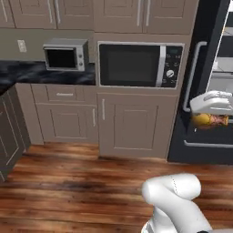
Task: Gather the mushroom and carrot from the fridge and place them on a tray on the dining counter. Then gather the chicken drumsticks from the fridge and place them on the other tray.
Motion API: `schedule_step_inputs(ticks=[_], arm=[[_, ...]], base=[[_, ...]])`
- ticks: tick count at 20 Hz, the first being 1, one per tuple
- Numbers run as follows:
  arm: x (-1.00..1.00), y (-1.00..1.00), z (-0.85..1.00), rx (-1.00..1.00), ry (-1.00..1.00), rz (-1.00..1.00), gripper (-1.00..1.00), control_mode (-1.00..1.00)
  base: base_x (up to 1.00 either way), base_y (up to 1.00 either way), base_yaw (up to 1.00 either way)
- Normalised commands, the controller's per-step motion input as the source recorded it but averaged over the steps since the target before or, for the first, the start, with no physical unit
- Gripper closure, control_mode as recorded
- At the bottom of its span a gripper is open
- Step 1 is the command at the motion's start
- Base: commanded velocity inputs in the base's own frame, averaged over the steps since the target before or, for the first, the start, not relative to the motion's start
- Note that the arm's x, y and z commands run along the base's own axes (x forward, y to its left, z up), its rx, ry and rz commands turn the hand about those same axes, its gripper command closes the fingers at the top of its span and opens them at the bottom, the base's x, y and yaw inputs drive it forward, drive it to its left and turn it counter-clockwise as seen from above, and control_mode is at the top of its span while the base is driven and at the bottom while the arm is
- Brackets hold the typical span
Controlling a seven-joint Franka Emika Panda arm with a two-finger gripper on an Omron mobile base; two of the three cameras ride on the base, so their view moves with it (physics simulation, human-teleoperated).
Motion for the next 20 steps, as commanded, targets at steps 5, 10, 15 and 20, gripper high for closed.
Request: schedule_step_inputs(ticks=[5, 10, 15, 20], arm=[[0.0, 0.0, 0.0, 0.0, 0.0, 0.0, 1.0, 1.0], [0.0, 0.0, 0.0, 0.0, 0.0, 0.0, 1.0, 1.0], [0.0, 0.0, 0.0, 0.0, 0.0, 0.0, 1.0, 1.0], [0.0, 0.0, 0.0, 0.0, 0.0, 0.0, 1.0, 1.0]], base=[[-0.19, 0.99, 0.29], [-0.33, 0.99, 0.28], [-0.63, 0.74, 0.32], [-0.5, 0.51, 0.37]])
